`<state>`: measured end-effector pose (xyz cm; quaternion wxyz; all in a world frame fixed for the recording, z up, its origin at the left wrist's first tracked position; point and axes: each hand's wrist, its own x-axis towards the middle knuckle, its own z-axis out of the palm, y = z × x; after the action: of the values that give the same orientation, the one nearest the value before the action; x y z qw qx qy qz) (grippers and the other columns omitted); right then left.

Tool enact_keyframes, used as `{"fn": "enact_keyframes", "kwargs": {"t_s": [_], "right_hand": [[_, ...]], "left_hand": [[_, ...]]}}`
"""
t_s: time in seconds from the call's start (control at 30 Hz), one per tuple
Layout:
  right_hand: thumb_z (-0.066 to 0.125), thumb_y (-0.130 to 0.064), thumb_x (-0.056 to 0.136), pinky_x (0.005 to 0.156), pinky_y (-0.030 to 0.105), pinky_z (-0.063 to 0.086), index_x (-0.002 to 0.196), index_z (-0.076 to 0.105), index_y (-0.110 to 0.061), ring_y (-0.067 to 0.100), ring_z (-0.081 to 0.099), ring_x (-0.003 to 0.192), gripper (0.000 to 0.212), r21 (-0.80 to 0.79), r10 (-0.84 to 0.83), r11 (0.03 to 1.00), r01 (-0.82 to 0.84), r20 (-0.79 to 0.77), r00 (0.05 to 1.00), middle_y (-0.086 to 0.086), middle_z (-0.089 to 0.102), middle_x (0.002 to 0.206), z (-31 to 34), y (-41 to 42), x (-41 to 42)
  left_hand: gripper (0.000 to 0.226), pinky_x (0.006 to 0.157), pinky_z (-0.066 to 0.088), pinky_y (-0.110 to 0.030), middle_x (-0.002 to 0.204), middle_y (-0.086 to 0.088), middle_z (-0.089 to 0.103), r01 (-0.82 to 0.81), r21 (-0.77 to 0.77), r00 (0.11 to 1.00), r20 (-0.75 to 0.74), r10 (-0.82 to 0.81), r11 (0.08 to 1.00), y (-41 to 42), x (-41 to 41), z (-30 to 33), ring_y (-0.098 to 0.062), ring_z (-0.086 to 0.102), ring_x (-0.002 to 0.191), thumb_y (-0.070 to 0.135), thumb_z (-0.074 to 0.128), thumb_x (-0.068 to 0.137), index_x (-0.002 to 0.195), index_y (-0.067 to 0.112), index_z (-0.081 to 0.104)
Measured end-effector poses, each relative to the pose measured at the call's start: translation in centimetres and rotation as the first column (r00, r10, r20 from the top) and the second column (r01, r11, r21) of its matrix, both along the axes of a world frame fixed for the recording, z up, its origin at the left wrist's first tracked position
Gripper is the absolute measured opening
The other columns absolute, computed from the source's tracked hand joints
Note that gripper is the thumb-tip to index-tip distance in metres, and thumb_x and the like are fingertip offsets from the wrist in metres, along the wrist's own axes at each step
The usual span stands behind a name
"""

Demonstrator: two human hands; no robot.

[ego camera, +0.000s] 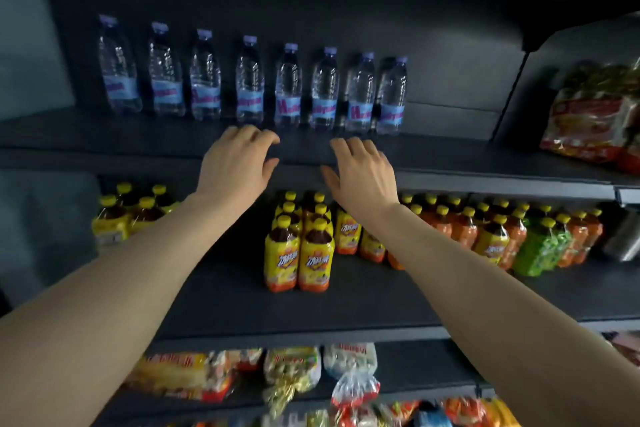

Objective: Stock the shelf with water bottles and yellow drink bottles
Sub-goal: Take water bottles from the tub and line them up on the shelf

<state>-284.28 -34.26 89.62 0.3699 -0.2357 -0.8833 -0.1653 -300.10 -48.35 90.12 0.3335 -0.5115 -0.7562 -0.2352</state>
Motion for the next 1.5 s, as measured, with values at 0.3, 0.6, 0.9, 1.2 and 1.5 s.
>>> {"fn": "enact_keyframes", "kwargs": {"t_s": [0.3,0.6,0.9,1.2,1.5], "right_hand": [[0.062,-0.035,0.088,0.069,0.042,0.050,0.111,0.062,-0.011,0.032,0.059,0.090,0.033,-0.053,0.123,0.992,-0.118,0.100,0.987,0.008,0.064,0.098,-12.3,-10.4,-0.3],[0.065,-0.031,0.088,0.077,0.045,0.052,0.115,0.063,-0.008,0.035,0.061,0.094,0.035,-0.293,0.300,0.930,-0.220,0.265,0.916,0.011,0.065,0.105,-27.7,-15.3,-1.9],[0.054,-0.033,0.091,0.077,0.043,0.051,0.118,0.061,-0.011,0.032,0.059,0.096,0.036,-0.493,0.445,0.843,-0.214,0.417,0.793,0.009,0.062,0.107,-45.7,-18.2,-1.1],[0.071,-0.036,0.082,0.073,0.041,0.052,0.114,0.064,-0.012,0.034,0.065,0.082,0.040,-0.587,0.534,0.802,-0.112,0.621,0.573,0.009,0.064,0.101,-67.5,-20.8,1.3],[0.083,-0.037,0.070,0.065,0.039,0.050,0.111,0.067,-0.009,0.035,0.066,0.072,0.053,-0.602,0.557,0.798,-0.033,0.715,0.424,0.012,0.066,0.094,-85.7,-24.0,3.0]], "left_hand": [[0.036,0.081,0.049,-0.043,0.111,-0.005,0.064,-0.168,-0.144,0.985,0.001,0.170,0.975,-12.8,0.7,-12.7,-0.030,0.056,0.103,0.032,0.066,0.090,0.123,0.019,0.062],[0.036,0.082,0.049,-0.048,0.109,-0.008,0.064,-0.250,-0.358,0.921,0.200,0.336,0.900,-18.8,1.2,-28.0,-0.034,0.056,0.101,0.029,0.071,0.085,0.119,0.017,0.063],[0.034,0.080,0.046,-0.045,0.107,-0.009,0.063,-0.282,-0.479,0.764,0.412,0.497,0.831,-23.6,4.6,-47.1,-0.037,0.057,0.098,0.027,0.070,0.082,0.115,0.019,0.064],[0.036,0.076,0.046,-0.042,0.110,-0.006,0.066,-0.277,-0.647,0.615,0.449,0.648,0.711,-28.7,9.6,-68.3,-0.034,0.057,0.099,0.028,0.073,0.079,0.113,0.018,0.065],[0.033,0.078,0.048,-0.044,0.107,-0.006,0.068,-0.212,-0.768,0.429,0.482,0.764,0.604,-32.7,12.7,-86.1,-0.036,0.059,0.099,0.030,0.073,0.080,0.111,0.019,0.068]]}}
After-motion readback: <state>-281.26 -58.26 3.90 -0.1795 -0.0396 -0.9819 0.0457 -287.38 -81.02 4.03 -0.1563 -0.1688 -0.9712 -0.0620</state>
